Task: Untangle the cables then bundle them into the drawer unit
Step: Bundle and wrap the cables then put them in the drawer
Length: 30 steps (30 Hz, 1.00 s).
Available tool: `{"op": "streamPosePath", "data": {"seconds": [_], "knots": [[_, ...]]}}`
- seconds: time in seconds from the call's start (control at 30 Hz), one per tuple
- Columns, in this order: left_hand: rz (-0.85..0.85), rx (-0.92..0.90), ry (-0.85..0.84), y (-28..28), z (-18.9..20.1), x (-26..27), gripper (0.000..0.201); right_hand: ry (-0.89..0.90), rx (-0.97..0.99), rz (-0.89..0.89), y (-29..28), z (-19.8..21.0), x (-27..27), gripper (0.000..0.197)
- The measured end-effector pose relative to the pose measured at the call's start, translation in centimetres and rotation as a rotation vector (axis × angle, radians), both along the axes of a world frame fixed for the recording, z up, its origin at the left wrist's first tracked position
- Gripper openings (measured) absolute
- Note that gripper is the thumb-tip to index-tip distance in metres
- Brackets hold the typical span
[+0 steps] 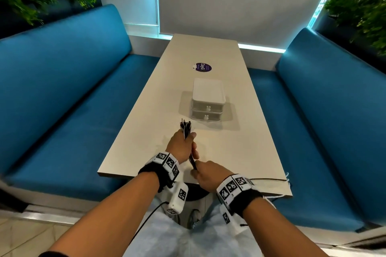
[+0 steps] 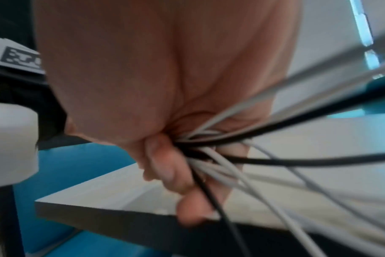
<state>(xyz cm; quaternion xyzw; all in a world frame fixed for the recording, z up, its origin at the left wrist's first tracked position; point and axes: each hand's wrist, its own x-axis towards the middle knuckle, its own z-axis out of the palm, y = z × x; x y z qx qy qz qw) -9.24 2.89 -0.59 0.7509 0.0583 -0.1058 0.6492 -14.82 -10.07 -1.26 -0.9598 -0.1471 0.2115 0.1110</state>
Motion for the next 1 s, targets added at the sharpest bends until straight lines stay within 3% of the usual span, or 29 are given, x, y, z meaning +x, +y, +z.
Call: {"op": "streamPosePath", "data": {"seconds": [0.13, 0.37, 0.53, 0.7, 1.0], "knots": [[0.005, 0.037, 0.013, -0.7, -0.5, 0.0, 0.038, 0.064, 0.134, 0.004, 0.7, -0.6, -0.8, 0.034], [-0.046, 0.328, -0.068, -0.3, 0.4, -0.3, 0.037, 0.101, 0.199, 0.014, 1.1, -0.2, -1.3, 0.036], [-0.056, 0.437, -0.081, 1.5, 0.8, 0.5, 0.039, 0.182, 0.196, -0.007, -0.5, 0.2, -1.2, 0.035], [-0.116, 0.572, -0.123, 1.5, 0.7, 0.2, 0.040, 0.089, 0.189, 0.002, -0.4, -0.1, -1.0, 0.038], [-0.190, 0.609, -0.133, 2.4, 1.5, 0.3, 0.041, -0.024, 0.205, 0.057, -1.9, -0.1, -0.6, 0.041]]}}
